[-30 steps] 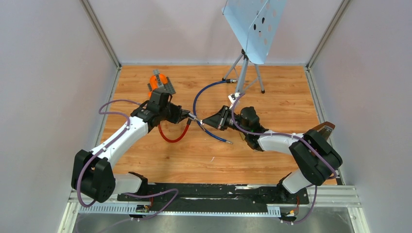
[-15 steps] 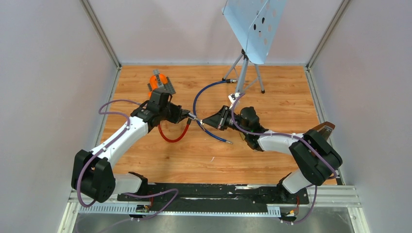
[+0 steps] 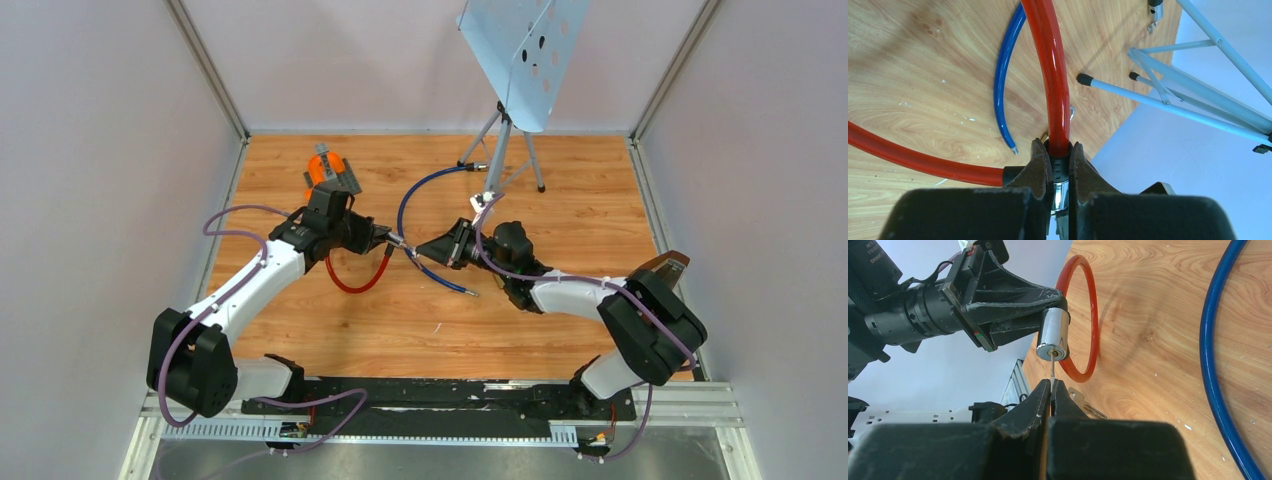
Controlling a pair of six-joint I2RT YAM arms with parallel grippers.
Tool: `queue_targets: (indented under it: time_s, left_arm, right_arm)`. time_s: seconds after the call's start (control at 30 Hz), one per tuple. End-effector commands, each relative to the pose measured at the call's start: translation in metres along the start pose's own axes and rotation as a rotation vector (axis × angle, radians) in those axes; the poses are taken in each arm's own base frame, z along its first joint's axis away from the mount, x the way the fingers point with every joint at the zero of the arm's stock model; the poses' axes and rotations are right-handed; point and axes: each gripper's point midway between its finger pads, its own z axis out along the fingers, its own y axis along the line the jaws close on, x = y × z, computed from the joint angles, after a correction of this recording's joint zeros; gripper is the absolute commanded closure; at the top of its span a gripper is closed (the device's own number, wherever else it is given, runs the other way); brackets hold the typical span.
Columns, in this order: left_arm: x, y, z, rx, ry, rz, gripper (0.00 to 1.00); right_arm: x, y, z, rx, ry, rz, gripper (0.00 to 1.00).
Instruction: Unlock with the key
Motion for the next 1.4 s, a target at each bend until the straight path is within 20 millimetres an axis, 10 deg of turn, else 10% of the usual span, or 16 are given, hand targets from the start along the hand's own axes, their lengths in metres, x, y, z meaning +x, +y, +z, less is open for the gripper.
queue_targets:
  time_s: [0.0,1.37]
  left_arm:
    - [0.008,-0.018,-0.011,0.070,0.034,-0.014,1.00]
    - [0.005,-0.021,-0.009,0.080,0.022,-0.019,1.00]
  right_arm:
    - [-0.015,0.011,-0.003,-0.011,-0.077,-0.032,1.00]
    - [-0.009,0.013,-0.004,-0.015,-0.062,-0.062,1.00]
